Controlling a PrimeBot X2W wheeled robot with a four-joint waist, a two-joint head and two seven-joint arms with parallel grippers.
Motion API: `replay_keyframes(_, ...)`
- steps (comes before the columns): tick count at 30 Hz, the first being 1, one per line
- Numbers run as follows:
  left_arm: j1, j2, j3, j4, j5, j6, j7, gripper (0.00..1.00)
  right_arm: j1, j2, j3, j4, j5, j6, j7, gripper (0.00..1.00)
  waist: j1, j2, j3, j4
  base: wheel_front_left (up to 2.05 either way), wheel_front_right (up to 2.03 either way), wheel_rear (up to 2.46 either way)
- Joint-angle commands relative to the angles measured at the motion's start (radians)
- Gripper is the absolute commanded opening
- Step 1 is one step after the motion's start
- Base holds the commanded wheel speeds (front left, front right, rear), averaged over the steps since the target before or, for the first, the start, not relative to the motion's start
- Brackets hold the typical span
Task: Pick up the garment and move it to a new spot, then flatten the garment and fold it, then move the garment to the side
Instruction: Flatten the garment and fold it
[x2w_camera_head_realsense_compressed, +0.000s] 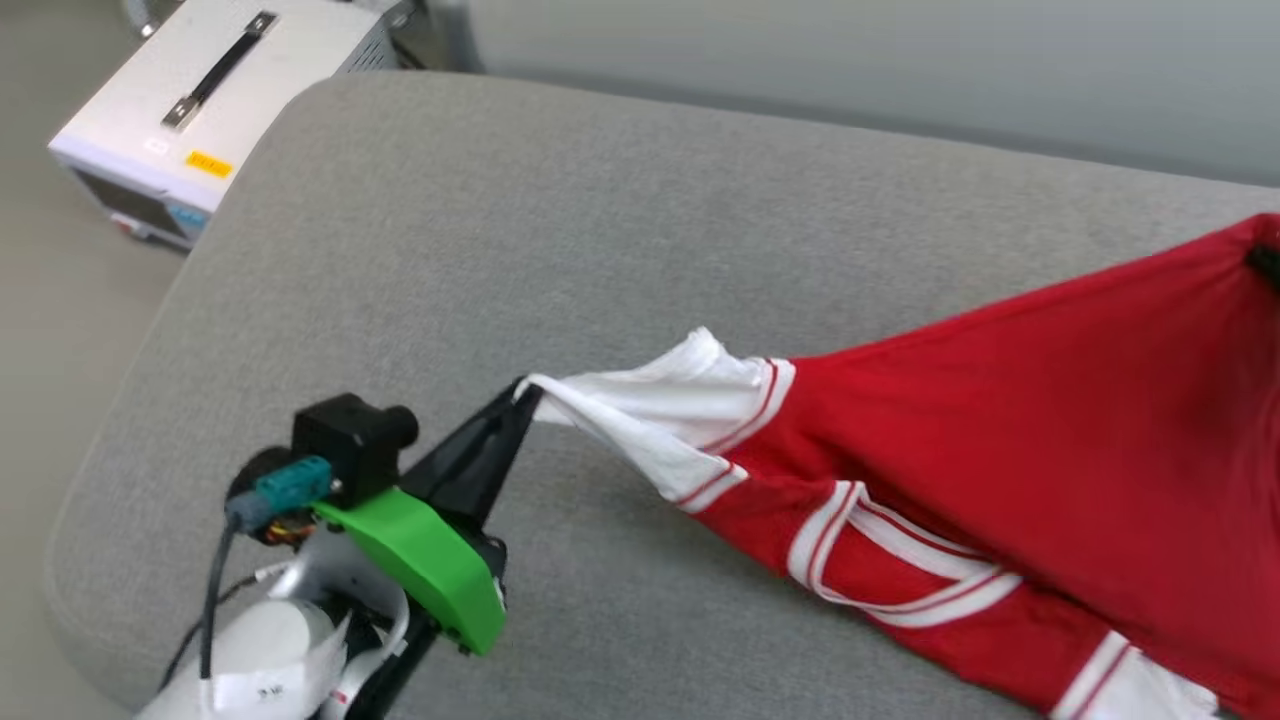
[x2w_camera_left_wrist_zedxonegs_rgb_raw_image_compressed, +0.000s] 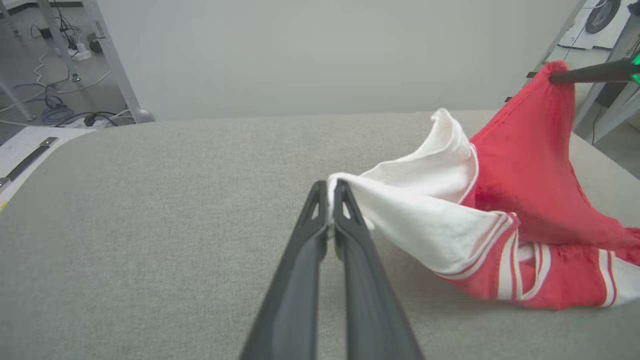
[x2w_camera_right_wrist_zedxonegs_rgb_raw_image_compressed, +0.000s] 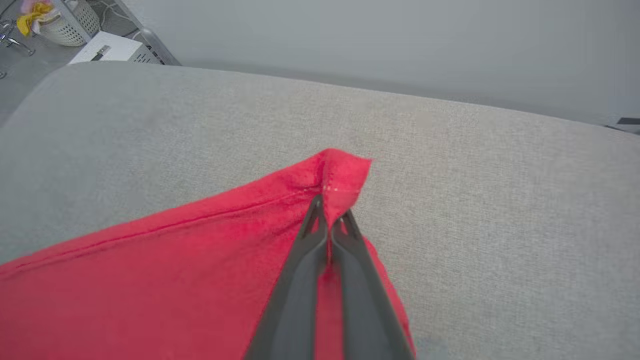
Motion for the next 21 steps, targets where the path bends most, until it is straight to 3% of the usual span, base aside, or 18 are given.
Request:
replay_keyframes(1, -0.032, 0.015, 0.017, -0.009, -0.010, 0.006, 0.004, 0.00, -0.023, -0.007, 0.002, -0.023, 0.012, 0.000, -0.011, 0.00, 0.0000, 0.0000, -0.068, -0.072, 0.00, 0.00, 0.00)
replay_keyframes(21, -0.332, 0.097, 0.211, 0.004, -0.083, -0.021, 0.052, 0.00, -0.109, -0.029, -0.010, -0.271, 0.010, 0.000, -0.032, 0.00, 0.0000, 0.0000, -0.174, -0.240, 0.00, 0.00, 0.00)
